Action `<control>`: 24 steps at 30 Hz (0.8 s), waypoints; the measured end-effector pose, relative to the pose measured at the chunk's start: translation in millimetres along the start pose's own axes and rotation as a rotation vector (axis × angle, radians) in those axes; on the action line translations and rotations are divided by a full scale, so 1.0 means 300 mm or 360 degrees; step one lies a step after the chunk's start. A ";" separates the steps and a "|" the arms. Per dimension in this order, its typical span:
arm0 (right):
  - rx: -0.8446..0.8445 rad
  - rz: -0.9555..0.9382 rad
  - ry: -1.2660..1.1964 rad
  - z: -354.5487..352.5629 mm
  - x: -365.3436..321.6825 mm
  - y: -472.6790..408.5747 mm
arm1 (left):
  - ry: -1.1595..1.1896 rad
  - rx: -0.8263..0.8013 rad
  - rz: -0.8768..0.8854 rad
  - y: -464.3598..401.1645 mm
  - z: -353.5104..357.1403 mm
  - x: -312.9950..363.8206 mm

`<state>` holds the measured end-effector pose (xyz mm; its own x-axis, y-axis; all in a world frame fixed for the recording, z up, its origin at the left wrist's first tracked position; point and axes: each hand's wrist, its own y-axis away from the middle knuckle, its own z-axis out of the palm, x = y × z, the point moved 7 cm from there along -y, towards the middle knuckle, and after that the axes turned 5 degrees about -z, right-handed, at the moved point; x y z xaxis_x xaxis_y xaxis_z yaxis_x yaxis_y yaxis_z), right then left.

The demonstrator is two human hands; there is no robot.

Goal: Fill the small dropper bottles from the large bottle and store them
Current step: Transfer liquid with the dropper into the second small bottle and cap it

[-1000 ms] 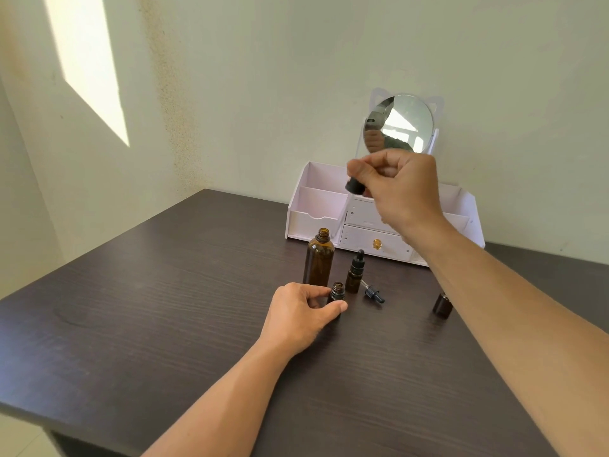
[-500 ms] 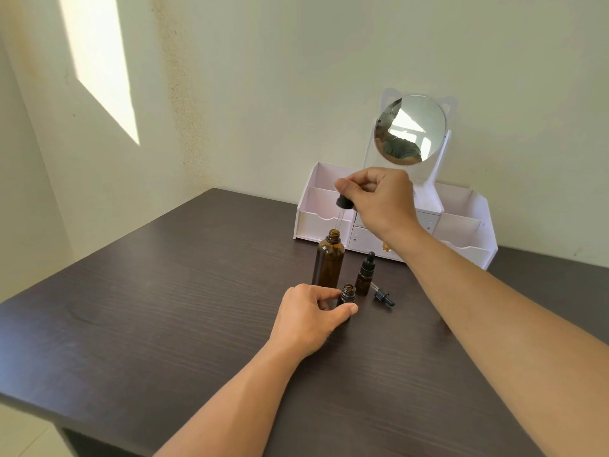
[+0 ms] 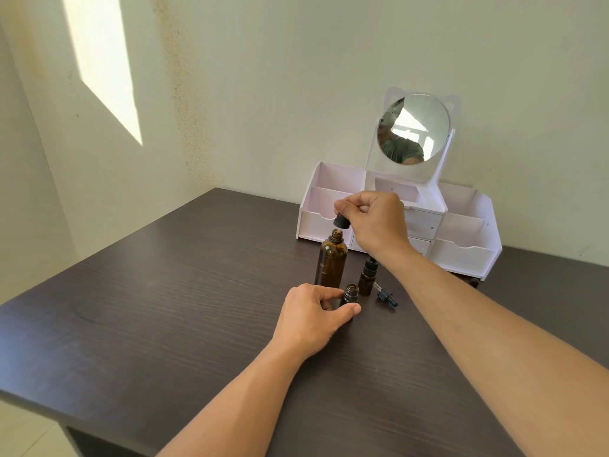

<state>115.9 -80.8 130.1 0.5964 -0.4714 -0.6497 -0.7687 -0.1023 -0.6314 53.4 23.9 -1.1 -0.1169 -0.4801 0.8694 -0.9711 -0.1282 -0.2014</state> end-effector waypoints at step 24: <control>0.0344 -0.0270 -0.0253 -0.209 -0.165 -0.041 | 0.0031 0.0006 0.0006 0.002 -0.002 -0.001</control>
<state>81.5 -111.1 196.5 0.7537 -0.3190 -0.5746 -0.5983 0.0289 -0.8008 52.7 24.4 -1.2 -0.1249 -0.4637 0.8771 -0.9698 -0.1295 -0.2065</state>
